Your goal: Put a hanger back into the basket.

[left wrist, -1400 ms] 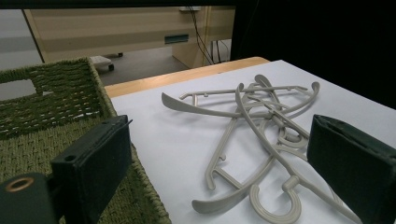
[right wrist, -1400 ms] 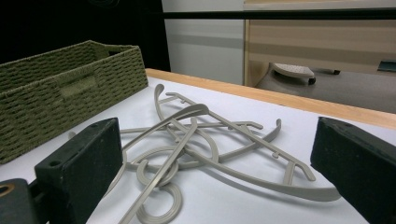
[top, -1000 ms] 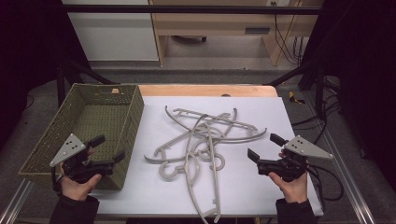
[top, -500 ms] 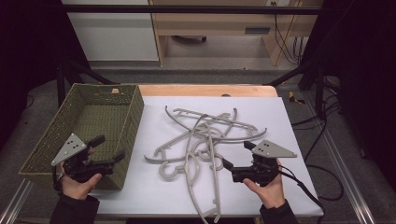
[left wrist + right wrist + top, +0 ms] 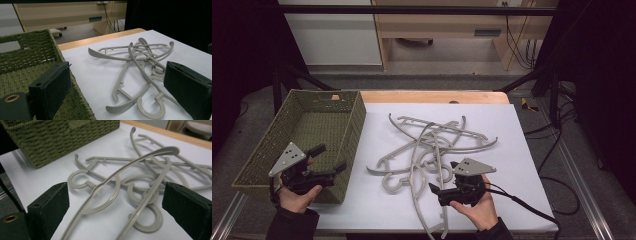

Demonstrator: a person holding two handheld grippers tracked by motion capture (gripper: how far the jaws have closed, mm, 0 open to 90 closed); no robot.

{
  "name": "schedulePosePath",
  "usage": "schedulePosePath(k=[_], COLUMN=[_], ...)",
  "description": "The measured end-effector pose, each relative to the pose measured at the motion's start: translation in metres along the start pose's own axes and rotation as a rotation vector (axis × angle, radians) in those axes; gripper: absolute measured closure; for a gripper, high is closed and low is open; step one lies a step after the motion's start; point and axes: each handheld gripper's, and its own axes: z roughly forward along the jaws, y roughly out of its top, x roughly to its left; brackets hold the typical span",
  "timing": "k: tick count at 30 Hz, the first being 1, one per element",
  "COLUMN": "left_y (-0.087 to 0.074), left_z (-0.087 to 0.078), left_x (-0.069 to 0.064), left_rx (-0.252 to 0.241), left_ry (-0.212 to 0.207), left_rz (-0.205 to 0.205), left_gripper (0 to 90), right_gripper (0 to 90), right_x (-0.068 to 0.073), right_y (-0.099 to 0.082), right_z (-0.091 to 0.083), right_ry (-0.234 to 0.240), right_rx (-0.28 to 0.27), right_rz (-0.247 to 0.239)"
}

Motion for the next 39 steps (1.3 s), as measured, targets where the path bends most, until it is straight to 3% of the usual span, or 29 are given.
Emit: schedulePosePath(k=[5, 6, 11, 12, 23, 25, 30, 33, 35, 36, 39], left_y=[0.0, 0.0, 0.001, 0.001, 0.001, 0.001, 0.001, 0.001, 0.001, 0.001, 0.0], left_z=[0.0, -0.001, -0.001, -0.001, -0.001, -0.001, 0.0, 0.0, 0.0, 0.0, 0.001], left_x=[0.0, 0.0, 0.0, 0.0, -0.001, -0.001, -0.002, -0.002, -0.002, -0.002, -0.003], left_rx=[0.001, 0.0, -0.005, 0.0, 0.0, -0.003, 0.004, 0.002, 0.004, 0.007, 0.005], left_ry=[0.001, 0.0, 0.002, 0.002, -0.001, -0.001, -0.005, -0.006, -0.006, -0.006, -0.007], left_rz=[0.004, 0.004, 0.0, 0.004, 0.006, 0.003, 0.007, 0.007, 0.007, 0.008, 0.005], left_gripper=[6.9, 6.8, 6.9, 6.8, 7.0, 7.0, 7.1, 7.1, 7.1, 7.2, 7.2], right_gripper=[9.3, 10.3, 12.3, 14.3, 27.9, 31.8, 40.2, 47.0, 47.6, 53.9, 61.7], right_x=[0.011, 0.016, 0.025, 0.029, 0.039, 0.044, 0.051, 0.051, 0.05, 0.051, 0.049], right_y=[-0.005, -0.009, -0.016, -0.021, -0.039, -0.041, -0.047, -0.047, -0.047, -0.046, -0.046], right_z=[0.016, 0.026, 0.039, 0.047, 0.07, 0.072, 0.081, 0.08, 0.081, 0.08, 0.08], right_ry=[0.034, 0.034, 0.05, 0.064, 0.114, 0.1, 0.097, 0.068, 0.072, 0.076, 0.101], right_rx=[0.051, 0.087, 0.141, 0.176, 0.289, 0.315, 0.369, 0.378, 0.375, 0.377, 0.38], right_rz=[-0.006, -0.018, -0.022, -0.011, -0.008, 0.001, -0.033, -0.034, -0.036, -0.032, -0.036])
